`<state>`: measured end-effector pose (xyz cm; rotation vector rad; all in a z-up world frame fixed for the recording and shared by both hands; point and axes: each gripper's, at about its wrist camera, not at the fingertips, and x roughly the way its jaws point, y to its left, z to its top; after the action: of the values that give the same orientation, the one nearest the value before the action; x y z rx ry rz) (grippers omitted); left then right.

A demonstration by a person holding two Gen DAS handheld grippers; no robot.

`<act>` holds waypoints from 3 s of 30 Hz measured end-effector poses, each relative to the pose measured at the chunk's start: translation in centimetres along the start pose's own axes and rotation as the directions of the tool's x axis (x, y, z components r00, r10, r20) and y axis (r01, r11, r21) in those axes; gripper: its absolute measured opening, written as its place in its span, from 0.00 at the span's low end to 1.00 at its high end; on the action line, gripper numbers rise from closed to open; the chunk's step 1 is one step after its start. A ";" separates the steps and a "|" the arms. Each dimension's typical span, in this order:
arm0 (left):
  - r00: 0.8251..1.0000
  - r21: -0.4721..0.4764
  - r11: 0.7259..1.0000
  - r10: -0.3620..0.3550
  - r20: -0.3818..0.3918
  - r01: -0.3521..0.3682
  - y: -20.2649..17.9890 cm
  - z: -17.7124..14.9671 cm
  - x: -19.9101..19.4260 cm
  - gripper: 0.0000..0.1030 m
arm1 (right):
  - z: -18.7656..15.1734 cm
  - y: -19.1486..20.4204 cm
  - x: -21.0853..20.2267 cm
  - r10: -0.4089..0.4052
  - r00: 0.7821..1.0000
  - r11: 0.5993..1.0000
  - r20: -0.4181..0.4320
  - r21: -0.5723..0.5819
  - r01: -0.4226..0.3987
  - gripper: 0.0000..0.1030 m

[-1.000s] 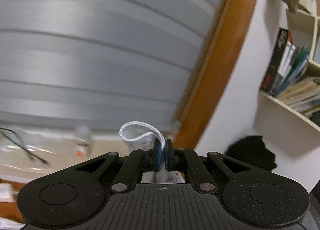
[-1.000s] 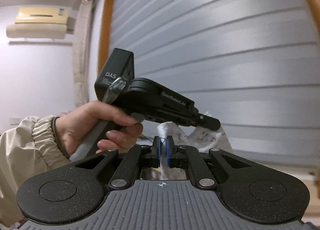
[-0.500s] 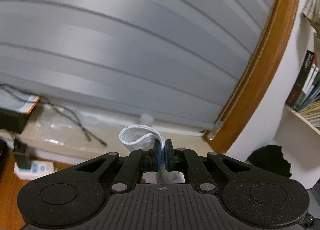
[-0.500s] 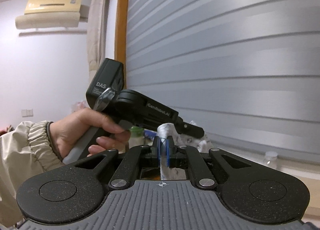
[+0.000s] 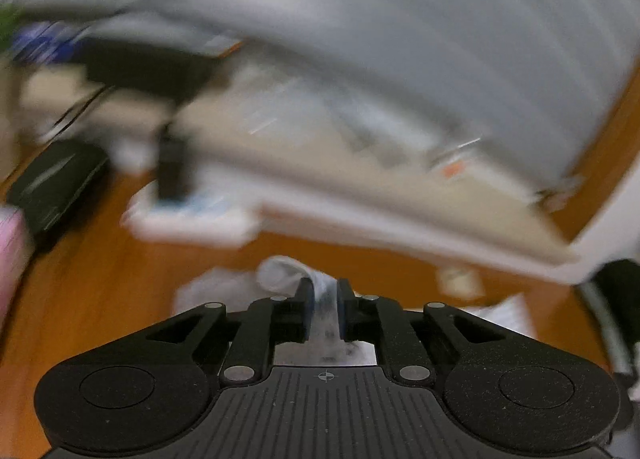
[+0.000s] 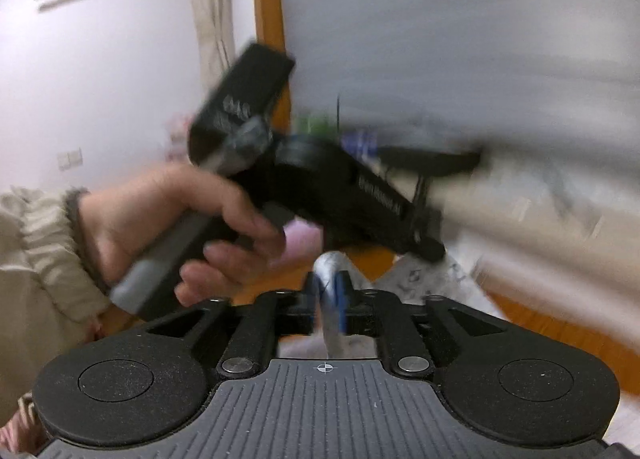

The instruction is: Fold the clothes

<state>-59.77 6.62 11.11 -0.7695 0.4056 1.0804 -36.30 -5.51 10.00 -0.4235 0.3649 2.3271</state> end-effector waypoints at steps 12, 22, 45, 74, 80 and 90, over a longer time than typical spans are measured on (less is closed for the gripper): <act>0.996 0.028 0.996 0.082 0.047 -0.083 0.7 -1.5 0.0 0.12 | -1.9 -4.0 -10.2 -0.085 0.994 0.992 -0.074 -0.096 0.077 0.34; 1.000 0.247 0.969 -0.028 -0.014 0.031 -8.9 -4.0 5.5 0.12 | -10.7 -13.8 -20.6 -0.337 0.917 0.938 -0.214 0.006 0.346 0.35; 0.987 0.589 0.793 -0.102 -0.125 0.156 -23.5 -11.8 13.2 0.11 | -16.7 -15.1 -25.9 -0.346 0.902 0.936 -0.259 -0.031 0.350 0.35; 0.997 0.574 0.817 -0.025 -0.073 0.063 -18.6 -7.5 9.8 0.26 | -10.9 -8.2 -21.6 -0.442 0.890 0.896 -0.113 -0.004 0.444 0.46; 0.994 0.575 0.818 0.069 -0.082 -0.010 -14.0 -8.0 9.1 0.26 | -9.0 -4.8 -15.7 -0.241 0.965 0.970 -0.106 -0.002 0.242 0.47; 0.998 0.375 0.926 -0.034 -0.055 0.053 -8.2 -6.1 7.8 0.68 | -8.1 0.2 -9.8 -0.158 0.975 0.984 -0.156 -0.104 0.143 0.60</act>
<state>-48.64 5.00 4.89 -0.4592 0.6136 0.9067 -28.18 -14.73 6.65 -0.6671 0.2936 2.1732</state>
